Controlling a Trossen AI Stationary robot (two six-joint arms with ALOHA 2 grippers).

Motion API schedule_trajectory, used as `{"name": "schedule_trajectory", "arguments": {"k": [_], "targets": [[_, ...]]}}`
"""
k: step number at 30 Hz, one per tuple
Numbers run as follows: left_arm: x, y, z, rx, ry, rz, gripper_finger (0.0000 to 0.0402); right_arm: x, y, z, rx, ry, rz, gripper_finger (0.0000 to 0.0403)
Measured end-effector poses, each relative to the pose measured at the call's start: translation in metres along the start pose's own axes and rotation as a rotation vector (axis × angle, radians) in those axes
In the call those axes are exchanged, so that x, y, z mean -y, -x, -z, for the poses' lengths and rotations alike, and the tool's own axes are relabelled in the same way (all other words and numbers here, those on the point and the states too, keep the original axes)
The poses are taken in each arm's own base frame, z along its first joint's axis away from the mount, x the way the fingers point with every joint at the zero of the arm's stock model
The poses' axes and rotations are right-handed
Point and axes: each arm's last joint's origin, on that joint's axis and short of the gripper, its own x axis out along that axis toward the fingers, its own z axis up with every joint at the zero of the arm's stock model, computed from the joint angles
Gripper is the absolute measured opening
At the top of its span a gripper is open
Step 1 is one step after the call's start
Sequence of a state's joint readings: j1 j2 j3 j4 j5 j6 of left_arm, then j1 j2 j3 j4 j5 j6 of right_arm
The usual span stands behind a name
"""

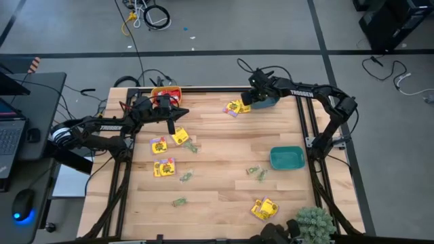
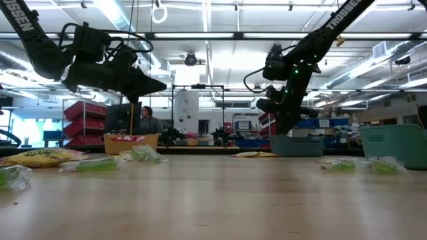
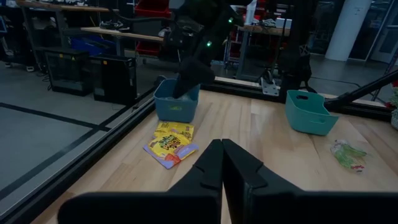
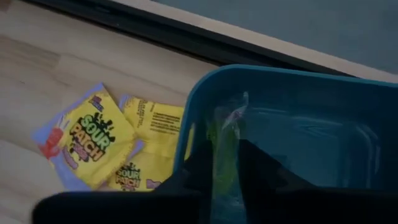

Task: Sort candy
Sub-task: Put the green gummy into the blue bin

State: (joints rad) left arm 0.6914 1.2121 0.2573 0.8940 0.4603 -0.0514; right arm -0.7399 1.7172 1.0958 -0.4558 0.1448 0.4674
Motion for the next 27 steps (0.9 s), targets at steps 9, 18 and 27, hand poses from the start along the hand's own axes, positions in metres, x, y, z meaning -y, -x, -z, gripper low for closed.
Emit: {"name": "schedule_trajectory", "arguments": {"k": [9,18,27], "targets": [[0.004,-0.004,-0.010,0.019,-0.013,0.179,0.0023,-0.011,0.027,-0.002,-0.026,0.202,-0.008,0.0158],[0.029,-0.026,-0.008,-0.266,-0.076,0.333,0.0004,-0.053,0.088,0.026,0.078,0.533,-0.130,0.0029],[0.079,-0.031,-0.006,-0.720,-0.343,0.278,0.0030,-0.080,0.084,0.075,0.170,0.599,-0.271,0.0051]]}}
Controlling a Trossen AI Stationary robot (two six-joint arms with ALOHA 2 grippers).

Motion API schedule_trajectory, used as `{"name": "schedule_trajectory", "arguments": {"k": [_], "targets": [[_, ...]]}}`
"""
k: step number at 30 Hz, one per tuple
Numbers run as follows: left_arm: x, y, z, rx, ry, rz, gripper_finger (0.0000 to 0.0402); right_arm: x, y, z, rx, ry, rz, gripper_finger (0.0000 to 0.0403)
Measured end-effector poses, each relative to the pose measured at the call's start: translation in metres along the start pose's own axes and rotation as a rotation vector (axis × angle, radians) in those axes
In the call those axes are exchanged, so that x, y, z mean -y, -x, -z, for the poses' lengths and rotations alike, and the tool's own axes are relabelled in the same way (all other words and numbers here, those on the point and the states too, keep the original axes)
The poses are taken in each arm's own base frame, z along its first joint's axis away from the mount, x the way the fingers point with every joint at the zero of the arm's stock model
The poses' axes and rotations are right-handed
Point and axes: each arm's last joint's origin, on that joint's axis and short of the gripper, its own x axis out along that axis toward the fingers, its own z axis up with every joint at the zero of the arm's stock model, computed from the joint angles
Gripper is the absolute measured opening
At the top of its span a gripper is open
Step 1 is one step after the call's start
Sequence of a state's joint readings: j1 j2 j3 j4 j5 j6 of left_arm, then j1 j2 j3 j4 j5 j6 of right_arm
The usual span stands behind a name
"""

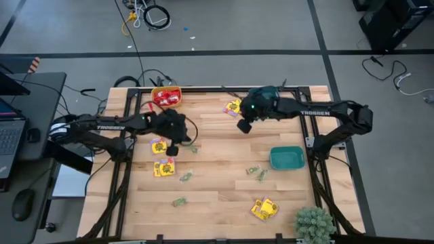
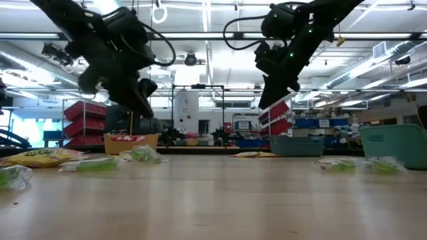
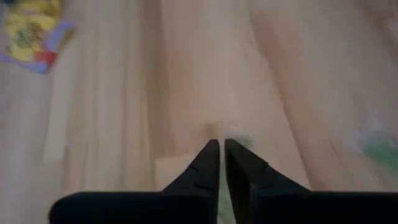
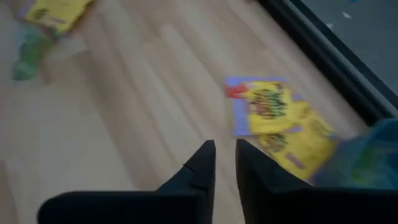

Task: Sort candy
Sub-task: Put the green gummy into the blue bin

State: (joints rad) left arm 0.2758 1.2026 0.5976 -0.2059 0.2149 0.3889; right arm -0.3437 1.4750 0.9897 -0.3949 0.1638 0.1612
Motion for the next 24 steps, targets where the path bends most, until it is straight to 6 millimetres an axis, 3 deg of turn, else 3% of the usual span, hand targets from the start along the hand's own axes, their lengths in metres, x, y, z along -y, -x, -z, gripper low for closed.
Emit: {"name": "schedule_trajectory", "arguments": {"k": [5,14,20,24], "targets": [[0.021,-0.005,-0.003,-0.072,-0.064,0.020,0.0078,-0.014,-0.005,0.009,0.022,0.022,-0.036,0.0067],[0.025,-0.035,0.008,-0.240,-0.117,-0.084,0.0151,-0.031,-0.002,0.008,0.091,0.042,-0.086,0.0071],[0.024,-0.053,0.020,-0.351,-0.154,-0.116,0.0153,-0.035,-0.001,0.007,0.103,0.054,-0.097,0.0071],[0.024,-0.055,0.020,-0.360,-0.156,-0.132,0.0106,-0.038,-0.001,0.006,0.120,0.057,-0.102,0.0068]]}}
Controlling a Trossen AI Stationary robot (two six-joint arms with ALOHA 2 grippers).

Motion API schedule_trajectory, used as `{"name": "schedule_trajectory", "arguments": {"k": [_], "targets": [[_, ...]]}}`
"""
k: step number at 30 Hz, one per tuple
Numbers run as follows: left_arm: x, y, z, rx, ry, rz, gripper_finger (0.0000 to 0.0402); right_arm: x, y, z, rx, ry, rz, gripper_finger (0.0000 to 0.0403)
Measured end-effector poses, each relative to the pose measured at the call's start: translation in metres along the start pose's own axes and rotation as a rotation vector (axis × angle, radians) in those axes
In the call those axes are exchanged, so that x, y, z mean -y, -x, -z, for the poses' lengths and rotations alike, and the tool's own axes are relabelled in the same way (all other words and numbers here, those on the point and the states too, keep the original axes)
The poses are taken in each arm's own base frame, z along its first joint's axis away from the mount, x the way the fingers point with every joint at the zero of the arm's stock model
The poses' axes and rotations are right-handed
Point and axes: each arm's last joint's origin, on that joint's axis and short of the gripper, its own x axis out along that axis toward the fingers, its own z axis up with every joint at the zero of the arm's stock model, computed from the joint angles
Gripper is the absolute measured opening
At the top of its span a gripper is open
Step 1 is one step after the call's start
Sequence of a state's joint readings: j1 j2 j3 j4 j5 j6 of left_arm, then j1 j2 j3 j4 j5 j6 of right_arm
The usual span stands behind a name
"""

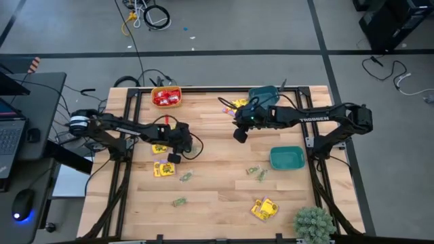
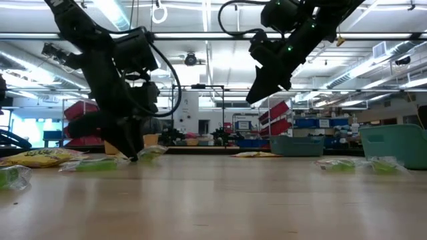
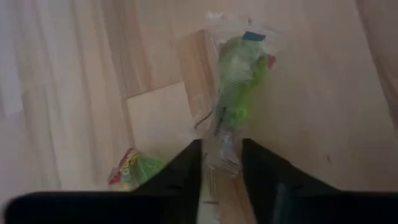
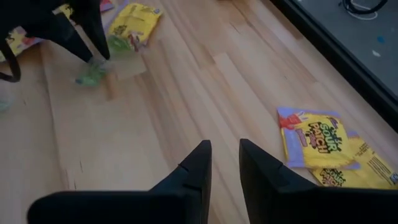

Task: Sort candy
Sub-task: Put the green gummy into the blue bin

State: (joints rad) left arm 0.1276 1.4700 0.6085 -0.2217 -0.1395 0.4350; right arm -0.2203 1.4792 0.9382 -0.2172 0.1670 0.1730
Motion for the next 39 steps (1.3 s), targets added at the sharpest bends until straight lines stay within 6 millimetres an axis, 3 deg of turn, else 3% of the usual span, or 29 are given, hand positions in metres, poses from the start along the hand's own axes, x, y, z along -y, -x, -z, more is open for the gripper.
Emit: {"name": "schedule_trajectory", "arguments": {"k": [5,10,20,31,39], "targets": [[-0.007,0.005,-0.007,0.062,0.068,-0.062,0.0011,-0.008,0.001,-0.001,0.020,0.034,-0.021,0.0070],[-0.019,0.012,-0.021,0.211,0.183,0.012,0.0003,-0.025,0.005,-0.004,0.091,0.094,-0.073,0.0071],[-0.071,0.025,-0.033,0.533,0.613,0.221,0.0001,-0.072,0.017,-0.007,0.263,0.236,-0.149,0.0089],[-0.079,0.027,-0.045,0.583,0.626,0.277,0.0000,-0.088,-0.002,-0.024,0.274,0.299,-0.141,0.0109],[-0.081,0.029,-0.048,0.620,0.614,0.278,0.0000,-0.087,-0.006,-0.026,0.254,0.317,-0.185,0.0075]]}}
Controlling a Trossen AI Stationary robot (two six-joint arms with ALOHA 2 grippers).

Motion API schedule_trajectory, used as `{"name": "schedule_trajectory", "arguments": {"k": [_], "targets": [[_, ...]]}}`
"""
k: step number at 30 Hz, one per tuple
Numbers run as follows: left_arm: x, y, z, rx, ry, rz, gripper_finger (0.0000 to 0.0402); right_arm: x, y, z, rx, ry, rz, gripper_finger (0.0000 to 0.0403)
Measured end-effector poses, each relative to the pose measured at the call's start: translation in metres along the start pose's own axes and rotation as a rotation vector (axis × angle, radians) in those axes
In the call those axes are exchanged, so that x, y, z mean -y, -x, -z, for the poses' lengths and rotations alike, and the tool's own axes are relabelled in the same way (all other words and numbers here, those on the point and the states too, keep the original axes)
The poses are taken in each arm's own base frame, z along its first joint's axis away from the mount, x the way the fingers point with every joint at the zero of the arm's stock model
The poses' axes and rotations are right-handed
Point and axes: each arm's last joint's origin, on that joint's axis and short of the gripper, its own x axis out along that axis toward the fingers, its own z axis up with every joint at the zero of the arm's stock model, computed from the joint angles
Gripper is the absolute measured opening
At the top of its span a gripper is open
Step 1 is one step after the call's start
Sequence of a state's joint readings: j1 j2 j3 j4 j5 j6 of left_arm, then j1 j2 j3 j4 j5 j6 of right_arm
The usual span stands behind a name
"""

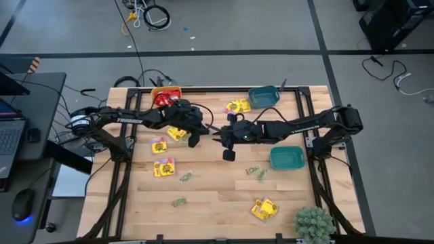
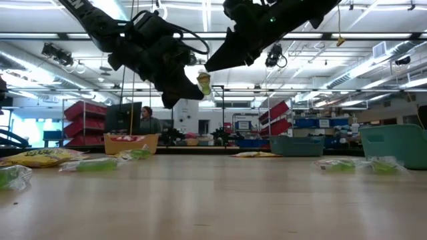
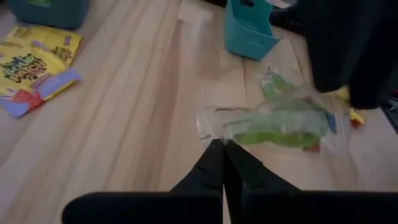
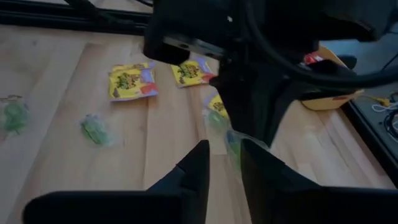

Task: Sort candy
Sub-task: Put the green gummy into the blue bin

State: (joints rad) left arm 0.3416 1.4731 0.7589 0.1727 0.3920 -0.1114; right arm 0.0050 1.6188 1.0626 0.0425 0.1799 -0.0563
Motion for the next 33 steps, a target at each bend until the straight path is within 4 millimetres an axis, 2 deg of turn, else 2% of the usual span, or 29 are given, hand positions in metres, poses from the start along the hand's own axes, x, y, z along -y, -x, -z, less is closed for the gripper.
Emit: {"name": "schedule_trajectory", "arguments": {"k": [9,14,18,22,28,33], "targets": [[0.001,0.000,-0.005,0.043,0.004,0.030,0.0003,0.005,-0.001,0.003,-0.031,0.026,0.022,0.0011],[0.001,0.000,-0.005,0.047,-0.084,0.020,0.0026,0.008,0.001,0.002,-0.031,0.042,0.095,0.0001],[-0.001,0.001,-0.004,0.040,-0.155,-0.018,0.0053,0.010,0.011,-0.003,-0.027,0.033,0.165,0.0000],[-0.006,0.002,-0.004,0.035,-0.170,-0.070,0.0084,0.016,0.029,-0.010,-0.020,0.006,0.250,0.0000],[-0.009,0.009,-0.007,0.040,-0.192,-0.169,0.0118,0.040,0.056,-0.009,-0.104,-0.043,0.461,0.0000],[-0.010,0.013,-0.003,0.000,-0.216,-0.209,0.0122,0.079,0.070,0.006,-0.213,-0.146,0.585,0.0000]]}}
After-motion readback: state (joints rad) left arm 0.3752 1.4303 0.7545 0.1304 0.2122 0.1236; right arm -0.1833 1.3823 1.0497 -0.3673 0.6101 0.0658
